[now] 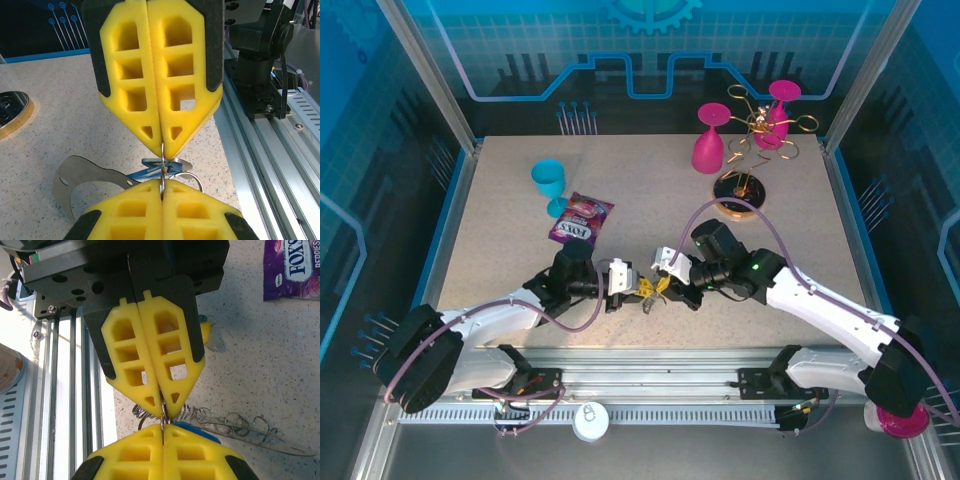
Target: Put the keys on the keyring
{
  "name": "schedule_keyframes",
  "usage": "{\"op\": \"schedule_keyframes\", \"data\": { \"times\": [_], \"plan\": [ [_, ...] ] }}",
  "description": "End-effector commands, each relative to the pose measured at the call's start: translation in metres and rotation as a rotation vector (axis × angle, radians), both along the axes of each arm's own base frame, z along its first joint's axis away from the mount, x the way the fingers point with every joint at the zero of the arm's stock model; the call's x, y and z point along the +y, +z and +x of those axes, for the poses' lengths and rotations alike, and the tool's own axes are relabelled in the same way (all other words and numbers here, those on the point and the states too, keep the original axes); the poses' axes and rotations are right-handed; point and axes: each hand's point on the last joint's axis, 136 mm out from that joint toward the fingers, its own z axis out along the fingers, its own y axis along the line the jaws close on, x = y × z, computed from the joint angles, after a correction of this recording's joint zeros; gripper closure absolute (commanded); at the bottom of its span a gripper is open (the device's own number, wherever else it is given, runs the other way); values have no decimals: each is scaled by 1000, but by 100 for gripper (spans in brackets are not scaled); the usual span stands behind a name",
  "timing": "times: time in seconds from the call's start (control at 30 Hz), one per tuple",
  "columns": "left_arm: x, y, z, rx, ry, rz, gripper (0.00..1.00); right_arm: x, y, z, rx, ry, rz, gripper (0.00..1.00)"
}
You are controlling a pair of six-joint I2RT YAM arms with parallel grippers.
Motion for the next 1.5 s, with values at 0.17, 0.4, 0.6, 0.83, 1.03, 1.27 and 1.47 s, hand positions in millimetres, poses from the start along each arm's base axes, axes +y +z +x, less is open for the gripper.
{"op": "schedule_keyframes", "data": {
  "times": [0.17, 0.4, 0.6, 0.83, 1.03, 1.27, 1.47],
  "plan": [
    [-3, 7, -8, -26, -46, -19, 100, 0, 0, -3, 14, 21, -39, 100],
    [-3, 7, -8, -28, -50, -15, 100, 2, -3, 5, 21, 11, -77, 100],
    [-3, 6, -9, -52, -47, 0, 100, 2, -6, 11, 44, -21, -117, 100],
    [-2, 6, -6, -82, -19, 12, 100, 1, -12, 22, 110, -101, -190, 100],
    [-2, 5, -5, -81, -13, 15, 100, 2, -15, 28, 128, -139, -215, 100],
    [-1, 6, -6, -93, -17, 4, 100, 1, -14, 36, 145, -203, -219, 100],
    [-1, 4, -10, -138, -25, 14, 100, 0, -13, 44, 173, -268, -199, 100]
  ]
}}
